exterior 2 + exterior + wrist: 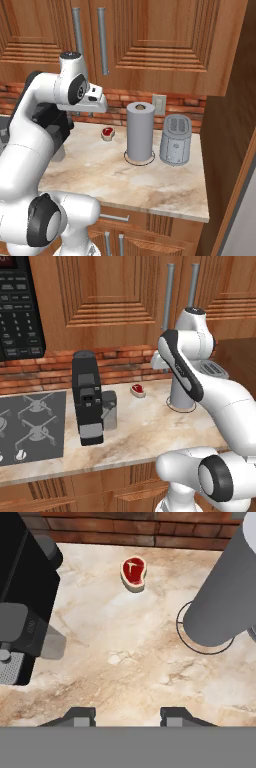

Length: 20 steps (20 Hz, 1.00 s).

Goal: Pick the dish brush and spray from the cabinet and place them on the counter.

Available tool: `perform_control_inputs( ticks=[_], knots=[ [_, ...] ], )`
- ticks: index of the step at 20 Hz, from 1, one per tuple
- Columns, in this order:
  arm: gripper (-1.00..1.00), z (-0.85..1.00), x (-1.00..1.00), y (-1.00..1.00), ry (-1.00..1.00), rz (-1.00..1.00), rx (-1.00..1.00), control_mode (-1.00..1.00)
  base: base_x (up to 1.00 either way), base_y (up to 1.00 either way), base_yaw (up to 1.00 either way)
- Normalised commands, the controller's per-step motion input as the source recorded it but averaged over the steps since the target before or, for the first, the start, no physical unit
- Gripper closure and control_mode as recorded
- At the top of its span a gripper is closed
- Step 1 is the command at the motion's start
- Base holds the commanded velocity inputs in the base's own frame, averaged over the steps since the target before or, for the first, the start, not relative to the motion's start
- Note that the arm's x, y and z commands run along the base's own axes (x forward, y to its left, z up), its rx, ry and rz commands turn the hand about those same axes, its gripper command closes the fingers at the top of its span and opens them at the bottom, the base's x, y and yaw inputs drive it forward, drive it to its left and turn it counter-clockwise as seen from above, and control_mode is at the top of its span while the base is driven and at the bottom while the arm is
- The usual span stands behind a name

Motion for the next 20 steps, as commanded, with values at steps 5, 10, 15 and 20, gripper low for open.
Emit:
perform_control_inputs(
  ticks=[5,10,15,20],
  knots=[
    [-1.00,0.00,-0.08,0.00,-0.05,0.00,0.00,-1.00,0.00,0.00,0.00],
    [-1.00,0.09,-0.16,0.00,-0.18,0.00,0.02,-1.00,0.00,0.00,0.00],
    [-1.00,0.17,-0.16,-0.04,-0.21,0.00,0.03,-1.00,0.00,0.00,0.00],
    [-1.00,0.23,-0.16,-0.05,-0.22,0.00,0.02,-1.00,0.00,0.00,0.00]
  ],
)
